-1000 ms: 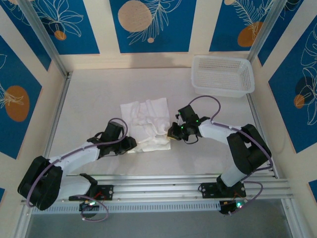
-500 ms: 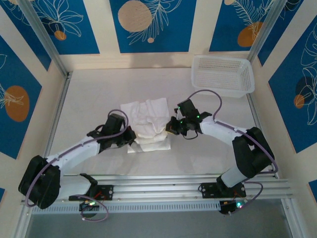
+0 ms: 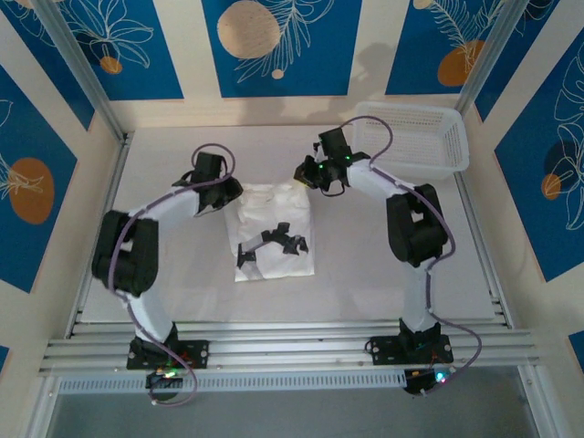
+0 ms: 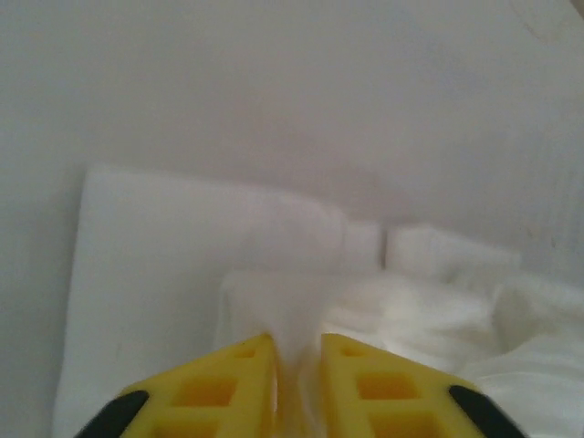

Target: Fold the inside-out t-shirt

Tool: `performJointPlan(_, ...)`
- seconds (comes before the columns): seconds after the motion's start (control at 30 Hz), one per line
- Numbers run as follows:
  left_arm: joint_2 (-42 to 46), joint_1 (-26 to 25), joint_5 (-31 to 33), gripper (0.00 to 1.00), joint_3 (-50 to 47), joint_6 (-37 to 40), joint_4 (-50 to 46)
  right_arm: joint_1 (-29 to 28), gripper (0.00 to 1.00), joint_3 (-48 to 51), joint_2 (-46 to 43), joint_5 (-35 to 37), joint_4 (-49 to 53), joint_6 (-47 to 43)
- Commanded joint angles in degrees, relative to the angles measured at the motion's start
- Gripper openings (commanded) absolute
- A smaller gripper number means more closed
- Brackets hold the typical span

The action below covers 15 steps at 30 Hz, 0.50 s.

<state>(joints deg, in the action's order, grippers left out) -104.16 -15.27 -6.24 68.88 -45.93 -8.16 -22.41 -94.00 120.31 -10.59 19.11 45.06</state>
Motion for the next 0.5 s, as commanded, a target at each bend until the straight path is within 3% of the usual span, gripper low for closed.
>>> performJointPlan(0.0,-4.78,2.51,-2.90,0.37,6.79,2.47,1.47,1.17,0.29,-10.17,4.72,-2.99,5.79,-4.09)
performJointPlan(0.07,-5.54,3.51,-4.46,0.51,8.66,2.75,2.03,1.73,0.38,-15.76,7.15,-2.79,10.79,-6.51)
performJointPlan(0.13,-3.81,4.25,-5.15,0.56,8.42,3.74,1.99,2.15,0.46,-15.81,6.02,-1.57,12.42,-9.29)
performJointPlan(0.33,5.96,4.52,-2.20,0.60,-1.12,10.18,-6.09,2.99,0.66,4.90,-5.52,4.13,3.49,-17.21)
performJointPlan(0.47,5.70,4.30,-3.10,0.63,-5.40,12.65,-5.79,2.75,0.66,6.15,-3.62,4.25,3.51,-21.06)
